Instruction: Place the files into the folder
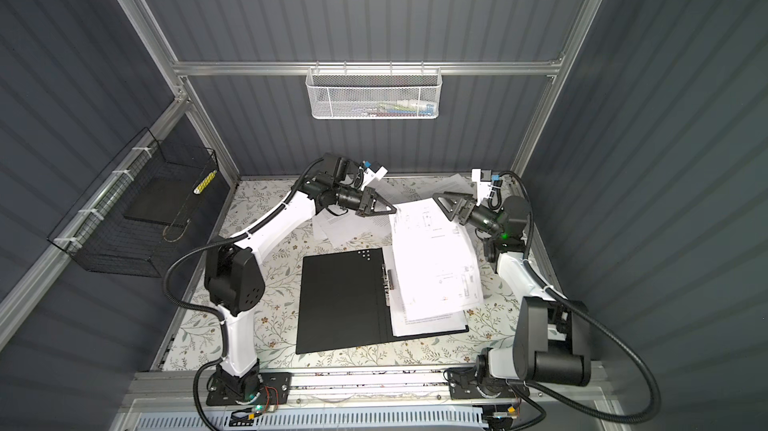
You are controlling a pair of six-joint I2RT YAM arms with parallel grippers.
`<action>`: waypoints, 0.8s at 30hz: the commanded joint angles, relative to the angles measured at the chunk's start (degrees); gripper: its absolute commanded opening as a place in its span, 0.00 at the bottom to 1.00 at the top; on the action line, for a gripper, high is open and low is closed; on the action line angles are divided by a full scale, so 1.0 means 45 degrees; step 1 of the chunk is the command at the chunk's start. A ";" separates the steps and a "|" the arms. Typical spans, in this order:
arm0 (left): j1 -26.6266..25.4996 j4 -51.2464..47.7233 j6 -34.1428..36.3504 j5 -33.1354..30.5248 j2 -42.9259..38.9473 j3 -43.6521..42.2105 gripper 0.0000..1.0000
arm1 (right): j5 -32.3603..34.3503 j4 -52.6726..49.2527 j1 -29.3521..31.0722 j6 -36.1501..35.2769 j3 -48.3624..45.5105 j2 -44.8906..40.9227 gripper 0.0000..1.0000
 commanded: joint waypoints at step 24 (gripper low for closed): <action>-0.0245 0.1418 0.5957 -0.9215 -0.1297 -0.4546 0.00 | 0.0413 -0.0644 0.1159 -0.1511 -0.1737 0.3679 0.95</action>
